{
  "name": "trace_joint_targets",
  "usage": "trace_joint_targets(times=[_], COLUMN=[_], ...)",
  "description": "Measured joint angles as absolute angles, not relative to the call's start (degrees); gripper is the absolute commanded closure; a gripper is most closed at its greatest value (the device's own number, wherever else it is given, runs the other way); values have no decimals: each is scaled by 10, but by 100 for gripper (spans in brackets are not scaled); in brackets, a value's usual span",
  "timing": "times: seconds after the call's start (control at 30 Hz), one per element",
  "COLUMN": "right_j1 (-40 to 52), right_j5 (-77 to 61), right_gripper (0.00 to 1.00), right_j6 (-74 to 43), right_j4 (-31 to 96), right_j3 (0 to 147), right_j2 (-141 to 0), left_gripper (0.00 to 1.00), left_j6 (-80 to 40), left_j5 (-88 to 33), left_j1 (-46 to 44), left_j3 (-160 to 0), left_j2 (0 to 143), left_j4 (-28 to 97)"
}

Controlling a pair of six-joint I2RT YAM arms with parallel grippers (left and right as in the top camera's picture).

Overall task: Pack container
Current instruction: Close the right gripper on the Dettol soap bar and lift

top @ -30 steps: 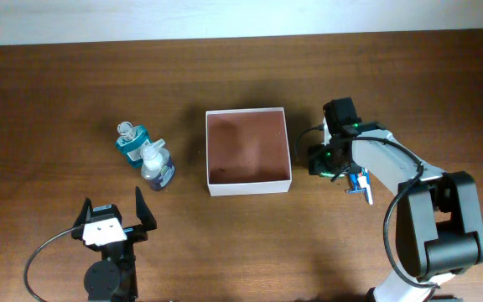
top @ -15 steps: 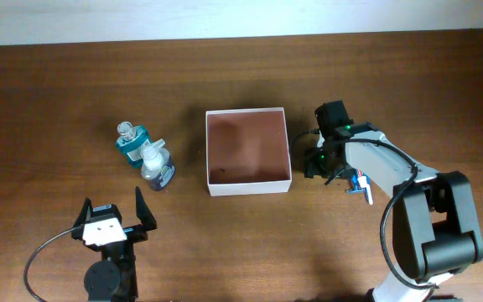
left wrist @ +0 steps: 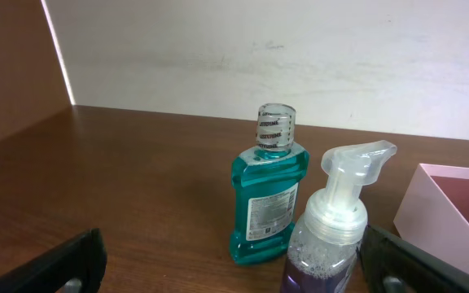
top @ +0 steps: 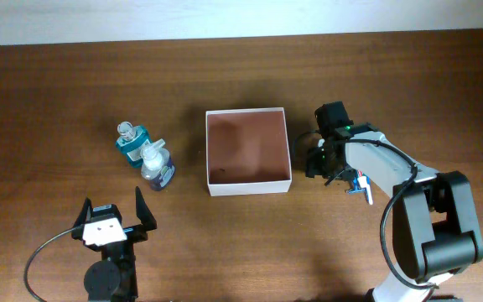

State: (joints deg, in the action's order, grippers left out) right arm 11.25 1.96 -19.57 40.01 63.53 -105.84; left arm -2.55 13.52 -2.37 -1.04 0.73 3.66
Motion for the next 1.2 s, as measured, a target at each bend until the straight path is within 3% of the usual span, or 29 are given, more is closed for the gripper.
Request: trace_joint_targets(times=[0.07,0.17,0.43,0.67,0.83,1.0,1.2], right_j1=[112,112,112,112,112,112,112], right_j5=[27,35,39,39,41,41,43], right_gripper=[31,18,17,36,45,63,65], right_j6=[-195,-194,-195,-234,-260,-272,-272], right_j4=[396,380,357,357,357,360,366], right_j3=[635,635,635,635,635,635,636], right_j2=[-1058,-1058,-1058,-1058,-1059,-1065,-1065], left_gripper=[1,1,1,1,1,1,1], left_j6=[-26,-26,-26,-26,-26,-26,-25], left_j5=[135,135,135,135,135,135,135], left_j1=[-24,-24,-24,-24,-24,-24,-24], left_j3=[-10,-10,-10,-10,-10,-10,-10], left_j2=[7,7,7,7,7,7,7], left_j4=[37,37,37,37,37,36,37])
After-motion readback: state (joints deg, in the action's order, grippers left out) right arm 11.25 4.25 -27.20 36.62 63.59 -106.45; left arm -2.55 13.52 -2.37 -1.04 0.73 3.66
